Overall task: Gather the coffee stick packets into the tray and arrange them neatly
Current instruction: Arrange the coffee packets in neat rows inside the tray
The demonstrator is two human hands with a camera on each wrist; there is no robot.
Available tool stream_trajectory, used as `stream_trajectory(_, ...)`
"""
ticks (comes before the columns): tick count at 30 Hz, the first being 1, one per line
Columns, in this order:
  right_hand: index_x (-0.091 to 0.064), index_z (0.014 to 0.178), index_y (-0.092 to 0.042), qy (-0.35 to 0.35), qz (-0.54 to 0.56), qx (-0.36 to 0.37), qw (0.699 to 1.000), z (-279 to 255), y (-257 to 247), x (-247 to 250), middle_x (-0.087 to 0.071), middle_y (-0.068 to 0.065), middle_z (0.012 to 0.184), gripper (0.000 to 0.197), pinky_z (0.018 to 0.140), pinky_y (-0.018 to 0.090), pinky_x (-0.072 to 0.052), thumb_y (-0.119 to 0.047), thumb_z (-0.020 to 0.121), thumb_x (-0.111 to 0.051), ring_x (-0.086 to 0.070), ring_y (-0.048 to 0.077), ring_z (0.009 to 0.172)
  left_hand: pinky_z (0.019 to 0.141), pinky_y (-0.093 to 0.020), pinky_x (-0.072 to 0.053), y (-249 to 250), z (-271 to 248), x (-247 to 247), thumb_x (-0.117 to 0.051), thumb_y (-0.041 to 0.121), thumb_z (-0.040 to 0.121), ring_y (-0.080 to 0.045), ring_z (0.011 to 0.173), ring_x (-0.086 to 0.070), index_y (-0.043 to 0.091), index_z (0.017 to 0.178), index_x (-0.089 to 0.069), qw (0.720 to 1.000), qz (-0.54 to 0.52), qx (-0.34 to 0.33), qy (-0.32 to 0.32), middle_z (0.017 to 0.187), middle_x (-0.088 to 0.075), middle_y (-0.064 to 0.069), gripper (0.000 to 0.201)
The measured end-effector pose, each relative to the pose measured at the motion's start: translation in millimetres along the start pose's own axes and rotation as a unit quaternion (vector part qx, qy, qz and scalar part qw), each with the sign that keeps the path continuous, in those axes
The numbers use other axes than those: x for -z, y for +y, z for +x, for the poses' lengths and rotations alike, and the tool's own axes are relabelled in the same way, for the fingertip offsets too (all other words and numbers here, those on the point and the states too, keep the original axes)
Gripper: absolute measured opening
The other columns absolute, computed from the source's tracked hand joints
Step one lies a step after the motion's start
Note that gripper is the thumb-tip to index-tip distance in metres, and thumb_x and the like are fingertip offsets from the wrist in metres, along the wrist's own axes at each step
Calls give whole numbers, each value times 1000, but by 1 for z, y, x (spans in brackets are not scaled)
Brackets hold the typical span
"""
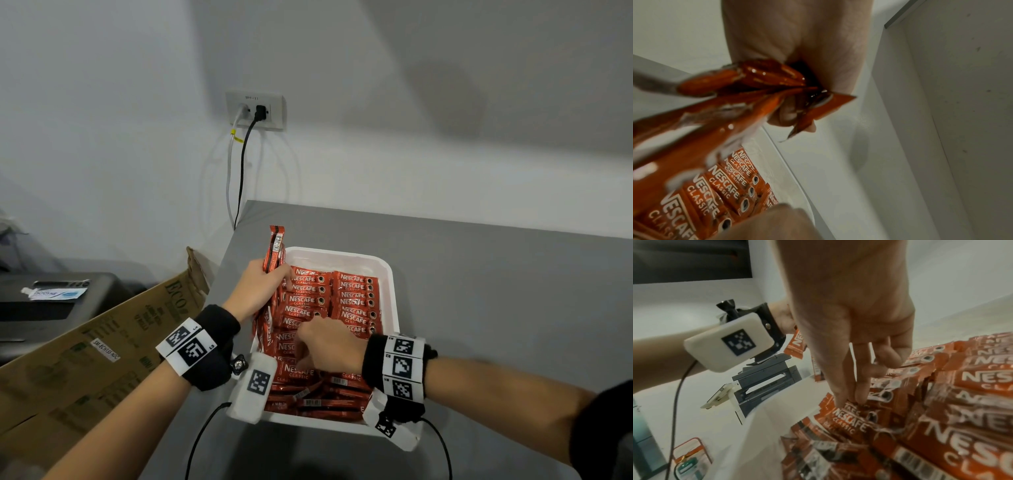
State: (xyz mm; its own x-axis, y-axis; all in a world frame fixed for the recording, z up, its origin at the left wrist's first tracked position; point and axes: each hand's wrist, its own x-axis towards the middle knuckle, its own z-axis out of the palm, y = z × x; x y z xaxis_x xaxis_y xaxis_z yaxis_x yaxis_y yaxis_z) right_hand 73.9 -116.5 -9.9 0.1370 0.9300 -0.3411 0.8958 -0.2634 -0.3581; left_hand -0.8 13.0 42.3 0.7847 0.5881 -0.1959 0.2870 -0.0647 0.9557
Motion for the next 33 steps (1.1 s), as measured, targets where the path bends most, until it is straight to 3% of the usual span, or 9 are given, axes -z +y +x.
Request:
stream_trajectory(6,-65,98,-4,-35,-38,-8,999,6,-4,-8,-66,10,103,29,82,43,-54,-29,84,-70,-64,28,92,61,-22,-45,0,-1,0,-52,10,88,-12,61,-58,3,79,-57,1000,0,0,-1,66,-57,-1,12)
stream_trajectory(10,-64,97,-5,-36,-9,-12,999,10,-4,-11,-64,10,106,28,81,42,-55,-27,82,-72,-63,27,94,63,-23,-46,0,-2,1,-52,11,88,-13,63,-59,5,79,-55,1000,-5,3,-3,68,-58,-1,11)
stream_trajectory(15,-68,91,-10,45,38,-46,997,15,7,12,-69,3,95,14,84,38,-55,-22,84,-70,-65,18,87,61,-21,-46,1,-3,3,-52,11,89,-12,61,-59,4,83,-55,1000,-9,5,-4,68,-57,-1,10)
stream_trajectory(22,-69,97,-9,-81,-33,46,995,3,-6,6,-69,6,99,31,78,36,-54,-35,80,-73,-64,22,90,65,-24,-48,1,-2,2,-52,9,88,-15,64,-58,6,83,-55,1000,-6,4,-5,68,-56,-2,7)
stream_trajectory(26,-68,97,-6,-75,-59,56,994,4,-9,-1,-67,10,99,31,76,39,-55,-32,80,-73,-62,26,90,64,-23,-47,1,-3,1,-52,9,88,-13,63,-58,5,81,-55,1000,-5,6,-5,68,-57,-1,9)
stream_trajectory(30,-63,99,-3,-58,-76,54,994,11,-9,-6,-63,12,105,30,69,34,-47,-27,82,-71,-59,28,95,64,-24,-45,0,-2,2,-52,11,89,-13,62,-57,2,78,-58,1000,-1,1,4,68,-56,-2,15)
stream_trajectory(33,-61,100,-4,-47,-74,56,995,16,-9,-9,-61,13,107,28,72,36,-49,-25,83,-69,-58,30,97,64,-24,-45,0,-2,2,-52,11,89,-13,61,-57,1,79,-59,1000,-2,1,3,66,-57,-2,15)
